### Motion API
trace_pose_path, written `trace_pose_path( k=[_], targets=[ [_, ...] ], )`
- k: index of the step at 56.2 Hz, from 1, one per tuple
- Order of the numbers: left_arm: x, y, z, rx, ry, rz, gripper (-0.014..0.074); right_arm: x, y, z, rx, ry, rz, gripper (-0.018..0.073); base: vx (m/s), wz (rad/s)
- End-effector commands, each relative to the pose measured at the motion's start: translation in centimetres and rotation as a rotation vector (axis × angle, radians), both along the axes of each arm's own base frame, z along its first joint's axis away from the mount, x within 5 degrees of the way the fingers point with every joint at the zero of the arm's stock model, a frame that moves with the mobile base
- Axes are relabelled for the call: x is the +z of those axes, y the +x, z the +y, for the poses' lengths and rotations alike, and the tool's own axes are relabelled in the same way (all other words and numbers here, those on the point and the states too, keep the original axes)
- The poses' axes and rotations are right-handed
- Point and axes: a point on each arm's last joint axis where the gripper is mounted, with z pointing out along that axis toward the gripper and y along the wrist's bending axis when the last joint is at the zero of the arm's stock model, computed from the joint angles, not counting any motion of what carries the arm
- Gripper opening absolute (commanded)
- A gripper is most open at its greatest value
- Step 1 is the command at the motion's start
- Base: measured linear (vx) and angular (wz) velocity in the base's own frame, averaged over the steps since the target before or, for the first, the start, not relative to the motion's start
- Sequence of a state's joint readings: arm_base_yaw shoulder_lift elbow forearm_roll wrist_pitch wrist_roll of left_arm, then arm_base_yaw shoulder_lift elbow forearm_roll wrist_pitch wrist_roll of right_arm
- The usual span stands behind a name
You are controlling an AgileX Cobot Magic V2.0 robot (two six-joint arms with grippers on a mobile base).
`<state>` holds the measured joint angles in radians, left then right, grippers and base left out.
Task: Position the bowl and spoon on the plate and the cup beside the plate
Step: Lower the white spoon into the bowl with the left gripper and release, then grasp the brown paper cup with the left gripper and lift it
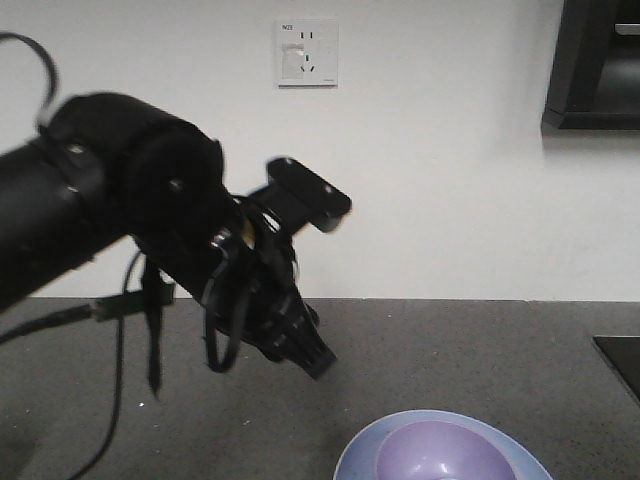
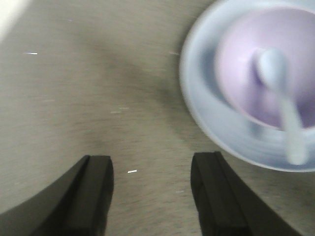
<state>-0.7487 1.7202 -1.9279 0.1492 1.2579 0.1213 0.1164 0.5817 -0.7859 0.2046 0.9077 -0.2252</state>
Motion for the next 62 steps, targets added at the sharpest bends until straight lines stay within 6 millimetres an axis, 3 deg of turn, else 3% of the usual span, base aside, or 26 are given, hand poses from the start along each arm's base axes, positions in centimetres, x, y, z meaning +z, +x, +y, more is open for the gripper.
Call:
trace_pose_path(
  k=[1,10,17,31,42,62],
  targets=[
    [5.2,-1.7,4.1,0.120,-0.065,-0.169,0.0482,1.4,0.3,-0.1,-0.014,0.017,-0.099,-0.0008,0.00,0.00],
    [7.5,-1.7,9.4,0.298,-0.110,-0.233,0.0482,1.4,0.3,0.0,-0.013,0.023,-0.099,-0.0008,0.00,0.00],
    [7.1,-1.6,13.5,0.423,-0.083,-0.226,0.0482,1.4,0.3,0.0,-0.012,0.025,-0.098,-0.0008,0.00,0.00],
    [0.6,-0.3,18.4,0.555,0.102,-0.048,0.0482,1.5,0.3,0.0,-0.013,0.026,-0.102,-0.0008,0.00,0.00],
    [-3.9,0.1,20.5,0.616,0.179,0.080,0.0482,1.5,0.3,0.0,-0.013,0.026,-0.104,-0.0008,0.00,0.00],
    [-8.4,0.0,21.0,0.607,0.208,0.156,0.0481,1.5,0.3,0.0,-0.012,0.031,-0.103,-0.0008,0.00,0.00]
  ],
)
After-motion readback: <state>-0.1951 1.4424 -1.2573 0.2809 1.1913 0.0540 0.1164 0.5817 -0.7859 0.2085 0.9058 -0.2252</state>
